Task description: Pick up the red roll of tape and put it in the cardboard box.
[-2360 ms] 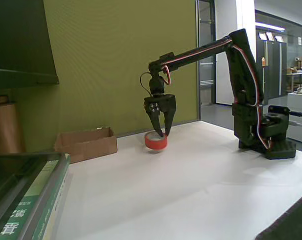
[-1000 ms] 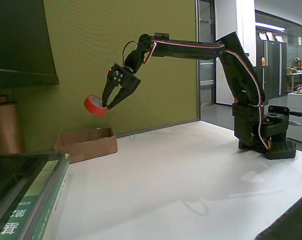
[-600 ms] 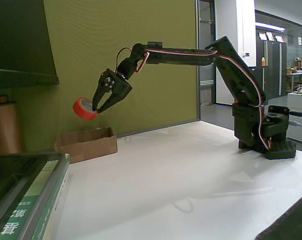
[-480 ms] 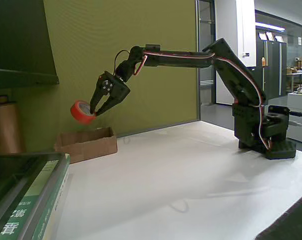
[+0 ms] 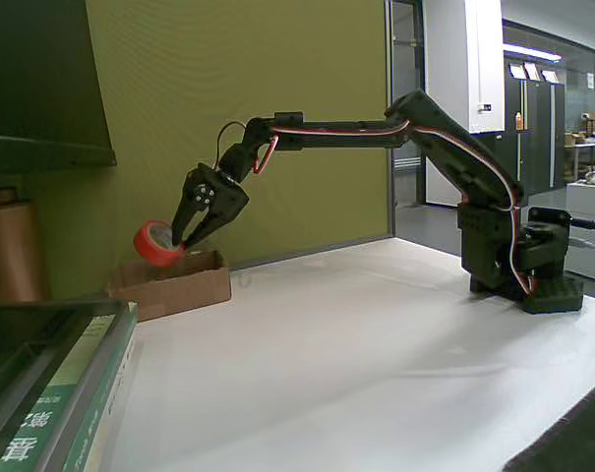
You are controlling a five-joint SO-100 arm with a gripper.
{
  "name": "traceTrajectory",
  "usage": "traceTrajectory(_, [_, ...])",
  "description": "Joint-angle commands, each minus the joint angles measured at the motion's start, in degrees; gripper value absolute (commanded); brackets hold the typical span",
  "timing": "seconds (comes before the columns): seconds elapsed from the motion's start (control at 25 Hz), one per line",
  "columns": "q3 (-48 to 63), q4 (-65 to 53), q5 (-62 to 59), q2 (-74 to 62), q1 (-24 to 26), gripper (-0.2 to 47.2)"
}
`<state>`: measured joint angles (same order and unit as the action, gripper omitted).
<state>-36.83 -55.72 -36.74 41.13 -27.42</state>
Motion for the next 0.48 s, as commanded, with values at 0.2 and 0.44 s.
traceTrajectory(0.2, [3.7,1.1,-1.4,-0.8,-1.7,0.1])
traceTrajectory(0.44, [4.6,1.9,-2.1,-2.5,-2.3,0.1])
